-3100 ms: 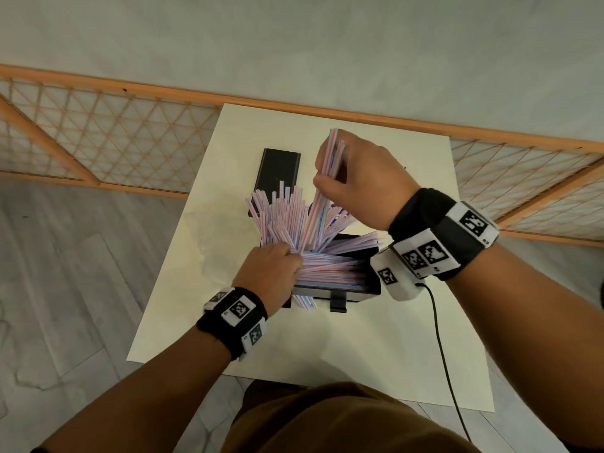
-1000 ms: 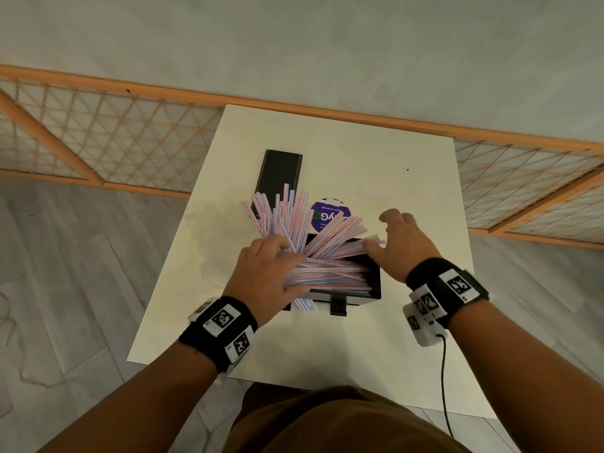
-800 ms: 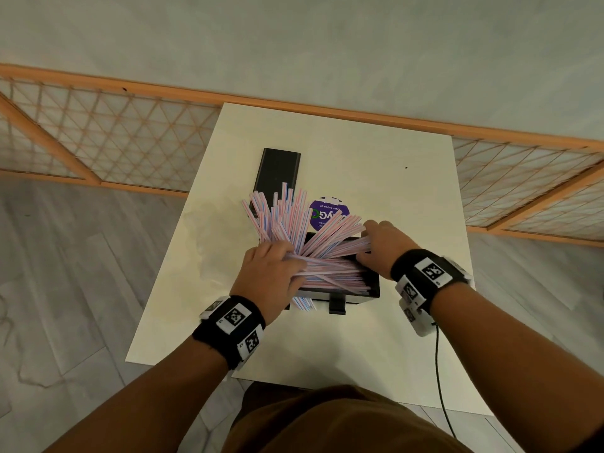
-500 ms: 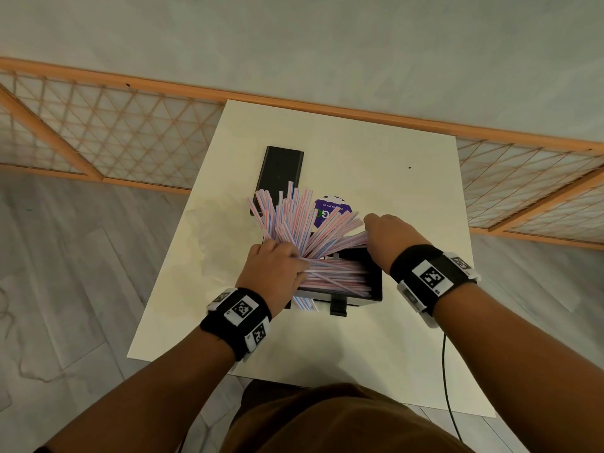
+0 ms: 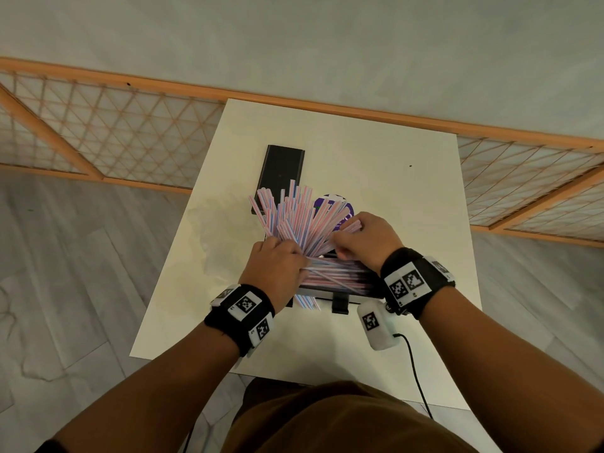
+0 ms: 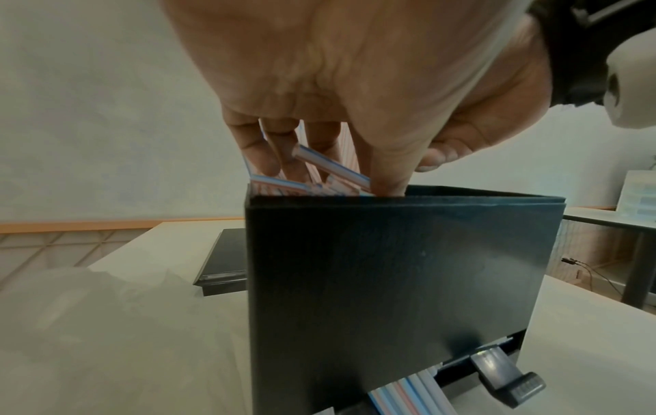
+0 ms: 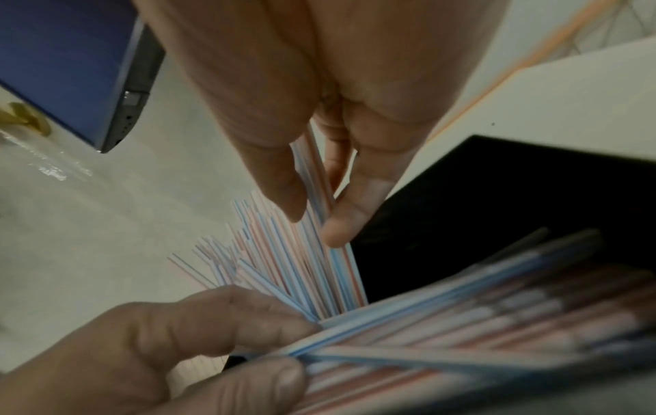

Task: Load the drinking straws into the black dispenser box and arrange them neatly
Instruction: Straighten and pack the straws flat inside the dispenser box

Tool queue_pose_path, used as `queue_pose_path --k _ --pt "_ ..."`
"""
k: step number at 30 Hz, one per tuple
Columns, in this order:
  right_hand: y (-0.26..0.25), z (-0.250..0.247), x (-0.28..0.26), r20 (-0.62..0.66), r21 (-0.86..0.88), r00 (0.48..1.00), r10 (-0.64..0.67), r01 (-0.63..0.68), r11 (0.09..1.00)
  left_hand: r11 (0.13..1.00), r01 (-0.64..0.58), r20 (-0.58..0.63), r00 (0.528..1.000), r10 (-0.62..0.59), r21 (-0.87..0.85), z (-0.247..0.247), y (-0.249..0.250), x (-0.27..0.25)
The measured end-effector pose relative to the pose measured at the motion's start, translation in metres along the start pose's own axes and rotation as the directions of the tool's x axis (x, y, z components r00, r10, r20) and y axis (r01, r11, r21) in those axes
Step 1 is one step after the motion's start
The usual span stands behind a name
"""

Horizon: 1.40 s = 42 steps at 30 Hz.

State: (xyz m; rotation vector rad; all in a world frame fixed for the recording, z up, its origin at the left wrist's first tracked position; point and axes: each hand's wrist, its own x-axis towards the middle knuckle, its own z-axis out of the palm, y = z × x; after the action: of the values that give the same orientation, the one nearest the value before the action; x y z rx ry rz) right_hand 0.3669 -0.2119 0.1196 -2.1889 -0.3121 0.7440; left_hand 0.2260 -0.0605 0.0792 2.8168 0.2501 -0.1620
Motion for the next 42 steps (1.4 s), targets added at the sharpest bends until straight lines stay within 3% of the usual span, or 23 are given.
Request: queue_pose_path --k 5,10,20,28,33,38,42 --pt "0.002 0.012 0.0 0.071 0.19 0.996 0.045 -0.058 0.98 1.0 -0.004 0.007 1.0 0.004 0.006 0.0 0.0 0.001" --pt "0.007 0.024 0.0 -0.036 0.315 0.996 0.083 -0.068 0.947 1.0 -0.009 -0.027 1.0 0.009 0.009 0.002 0.0 0.001" --pt "0.004 0.021 -0.002 -0.077 -0.08 0.993 -0.089 0.083 0.993 0.999 -0.028 -0.06 0.998 0.03 0.027 0.001 0.001 0.001" --pt "-0.006 -0.036 -0.013 -0.148 -0.209 0.957 -0.25 0.217 0.953 0.999 -0.041 -0.087 0.995 0.042 0.01 0.003 -0.001 0.004" --pt "-0.036 -0.071 -0.039 -0.048 -0.431 0.93 -0.363 0.309 0.848 0.999 -0.03 -0.077 0.997 0.032 0.021 0.003 -0.002 0.007" --pt "-0.064 -0.064 -0.06 0.153 -0.669 0.925 -0.349 0.357 0.652 1.0 -0.023 -0.042 0.999 0.023 0.011 0.001 0.0 0.01" --pt "-0.079 -0.041 -0.069 0.308 -0.755 0.876 -0.371 0.463 0.464 0.999 -0.028 -0.053 0.998 0.027 -0.026 0.0 -0.002 0.008"
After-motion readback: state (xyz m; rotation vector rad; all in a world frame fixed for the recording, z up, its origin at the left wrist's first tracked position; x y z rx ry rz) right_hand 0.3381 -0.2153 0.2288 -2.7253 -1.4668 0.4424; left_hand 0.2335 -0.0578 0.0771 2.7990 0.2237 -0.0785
